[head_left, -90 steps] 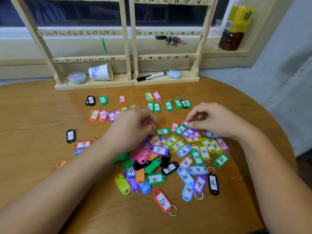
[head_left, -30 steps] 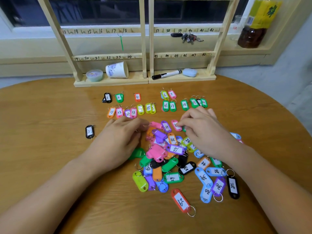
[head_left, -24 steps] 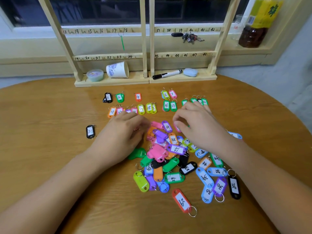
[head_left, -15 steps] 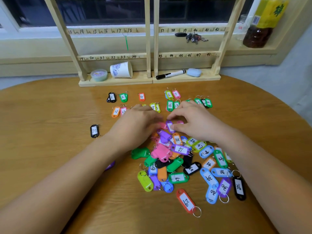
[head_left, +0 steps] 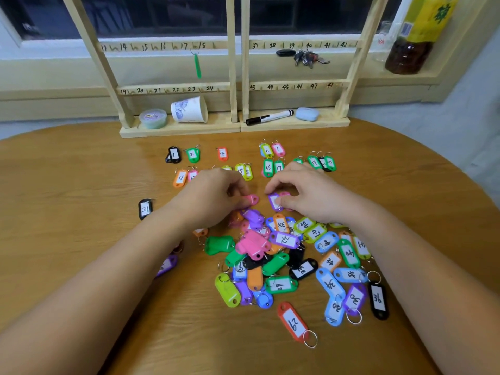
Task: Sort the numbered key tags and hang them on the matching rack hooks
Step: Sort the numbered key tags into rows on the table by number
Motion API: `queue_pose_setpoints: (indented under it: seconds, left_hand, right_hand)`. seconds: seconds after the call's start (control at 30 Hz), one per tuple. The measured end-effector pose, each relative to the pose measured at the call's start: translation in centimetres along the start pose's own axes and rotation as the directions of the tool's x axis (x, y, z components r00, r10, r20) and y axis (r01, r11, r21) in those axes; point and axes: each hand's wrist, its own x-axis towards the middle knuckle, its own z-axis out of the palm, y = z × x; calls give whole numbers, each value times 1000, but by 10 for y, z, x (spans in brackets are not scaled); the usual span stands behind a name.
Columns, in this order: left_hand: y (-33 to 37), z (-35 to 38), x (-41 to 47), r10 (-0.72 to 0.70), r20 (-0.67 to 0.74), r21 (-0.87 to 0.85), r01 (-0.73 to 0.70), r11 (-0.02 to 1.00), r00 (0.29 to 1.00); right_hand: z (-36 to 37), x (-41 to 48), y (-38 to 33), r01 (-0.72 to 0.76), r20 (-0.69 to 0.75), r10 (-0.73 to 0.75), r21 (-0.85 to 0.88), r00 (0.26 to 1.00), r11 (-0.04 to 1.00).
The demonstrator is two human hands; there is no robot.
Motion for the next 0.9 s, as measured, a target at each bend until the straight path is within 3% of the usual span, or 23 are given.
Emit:
queue_pose_setpoints:
  seconds: [0.1,0.2,0.3,0.43,0.63,0.9]
  left_hand:
    - [-2,-5,-6,31,-78,-34,-34,999,996]
    - [-7,-6,-13,131,-121,47,-126,991,984]
    - [-17,-7,-18,128,-72,45,-125,991,989]
    - [-24,-14,-22,106,-149,71,-97,993,983]
    - [-20,-15,-34,211,4,95,-211,973,977]
    - [-10,-5,-39,177,-48,112,-171,979,983]
  right_hand:
    - [4,2,1,9,-13,-9,-17,1000,1000]
    - [3,1,1,18,-10,-18,-32,1000,999]
    - [-4,-3,0,13,30,-11,-69,999,998]
    - [-10,-7,1,29,41,-26,-73,999,997]
    - [-8,-7,2,47,36,-44,-94,998,994]
    - [-6,-10,-7,78,17,-78,-52,997,996]
